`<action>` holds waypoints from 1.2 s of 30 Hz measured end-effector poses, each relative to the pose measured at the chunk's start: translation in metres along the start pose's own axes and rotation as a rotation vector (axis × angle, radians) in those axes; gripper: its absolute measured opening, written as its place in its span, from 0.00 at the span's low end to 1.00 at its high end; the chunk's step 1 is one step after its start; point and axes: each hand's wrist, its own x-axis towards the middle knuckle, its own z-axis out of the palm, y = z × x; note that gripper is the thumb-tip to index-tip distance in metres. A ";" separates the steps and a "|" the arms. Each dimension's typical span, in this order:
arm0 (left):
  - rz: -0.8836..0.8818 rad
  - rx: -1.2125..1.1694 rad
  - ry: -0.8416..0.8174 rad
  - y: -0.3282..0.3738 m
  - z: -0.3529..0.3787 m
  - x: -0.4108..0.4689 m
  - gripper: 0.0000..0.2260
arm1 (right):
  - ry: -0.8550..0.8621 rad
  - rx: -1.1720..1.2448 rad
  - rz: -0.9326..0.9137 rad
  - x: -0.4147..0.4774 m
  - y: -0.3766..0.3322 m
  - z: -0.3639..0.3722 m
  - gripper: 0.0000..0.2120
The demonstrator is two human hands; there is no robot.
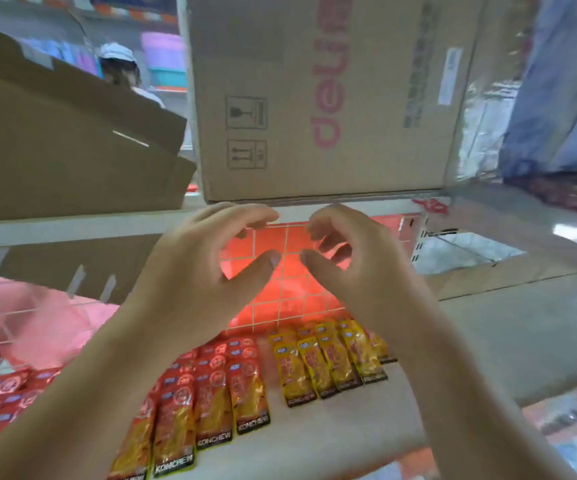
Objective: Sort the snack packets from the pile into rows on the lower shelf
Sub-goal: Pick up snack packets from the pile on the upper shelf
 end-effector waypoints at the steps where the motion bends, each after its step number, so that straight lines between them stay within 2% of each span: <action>1: 0.042 -0.021 0.004 0.018 0.005 0.009 0.18 | 0.032 -0.015 -0.012 -0.002 -0.001 -0.022 0.08; 9: 0.268 -0.253 -0.001 0.186 0.082 0.077 0.17 | 0.268 -0.251 -0.033 -0.050 -0.003 -0.236 0.11; 12: 0.351 -0.306 -0.002 0.249 0.121 0.094 0.19 | 0.354 -0.322 0.005 -0.087 0.000 -0.314 0.13; 18: 0.410 -0.377 -0.065 0.339 0.193 0.123 0.17 | 0.450 -0.453 0.115 -0.156 0.015 -0.432 0.13; 21: 0.438 -0.377 -0.105 0.367 0.222 0.149 0.18 | 0.466 -0.526 0.181 -0.177 0.027 -0.477 0.10; 24: 0.467 -0.361 -0.156 0.391 0.247 0.179 0.17 | 0.475 -0.572 0.227 -0.184 0.045 -0.516 0.14; 27: 0.499 -0.290 -0.210 0.405 0.273 0.214 0.16 | 0.481 -0.582 0.264 -0.178 0.065 -0.543 0.13; 32: 0.552 -0.122 -0.320 0.408 0.320 0.272 0.15 | 0.455 -0.580 0.277 -0.157 0.117 -0.570 0.10; 36: 0.544 -0.069 -0.357 0.406 0.365 0.328 0.14 | 0.370 -0.623 0.302 -0.129 0.173 -0.591 0.09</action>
